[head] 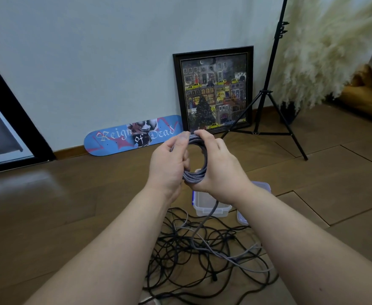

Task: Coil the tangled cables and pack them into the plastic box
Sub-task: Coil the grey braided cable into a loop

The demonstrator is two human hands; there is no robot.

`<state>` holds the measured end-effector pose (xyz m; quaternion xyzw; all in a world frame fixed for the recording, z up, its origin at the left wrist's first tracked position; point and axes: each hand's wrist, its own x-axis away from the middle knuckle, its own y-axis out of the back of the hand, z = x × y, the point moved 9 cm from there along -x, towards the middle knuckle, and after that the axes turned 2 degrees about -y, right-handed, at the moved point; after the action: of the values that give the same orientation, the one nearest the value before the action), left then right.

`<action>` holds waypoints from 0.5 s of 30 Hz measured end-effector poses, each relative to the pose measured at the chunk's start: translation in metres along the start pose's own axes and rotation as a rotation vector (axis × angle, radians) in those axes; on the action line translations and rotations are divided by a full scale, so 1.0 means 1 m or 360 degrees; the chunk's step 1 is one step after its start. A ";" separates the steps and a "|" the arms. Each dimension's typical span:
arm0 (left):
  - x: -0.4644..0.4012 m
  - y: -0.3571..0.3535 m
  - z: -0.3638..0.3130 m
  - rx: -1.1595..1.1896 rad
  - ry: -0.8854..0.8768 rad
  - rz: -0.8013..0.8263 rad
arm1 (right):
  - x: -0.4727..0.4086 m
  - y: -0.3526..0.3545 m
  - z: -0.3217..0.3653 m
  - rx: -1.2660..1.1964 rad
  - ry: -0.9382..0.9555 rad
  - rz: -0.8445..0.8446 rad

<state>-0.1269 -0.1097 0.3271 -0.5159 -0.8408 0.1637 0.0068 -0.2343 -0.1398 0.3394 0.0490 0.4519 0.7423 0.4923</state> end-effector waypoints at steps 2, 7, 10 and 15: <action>0.002 0.002 -0.001 -0.0026 -0.0024 -0.0018 | 0.000 -0.001 0.002 -0.0025 0.0005 0.0064; 0.006 0.003 -0.004 0.0017 -0.0003 -0.0026 | 0.001 -0.002 0.005 -0.0194 0.0018 0.0295; 0.003 0.001 -0.003 0.0029 0.0004 0.0008 | 0.003 -0.001 0.005 -0.0282 0.0005 0.0195; 0.000 -0.001 0.000 0.0104 0.0028 0.0021 | 0.003 0.004 0.005 -0.0330 -0.0005 0.0079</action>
<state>-0.1280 -0.1103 0.3275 -0.5223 -0.8315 0.1865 0.0300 -0.2363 -0.1353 0.3442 0.0102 0.3707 0.7970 0.4768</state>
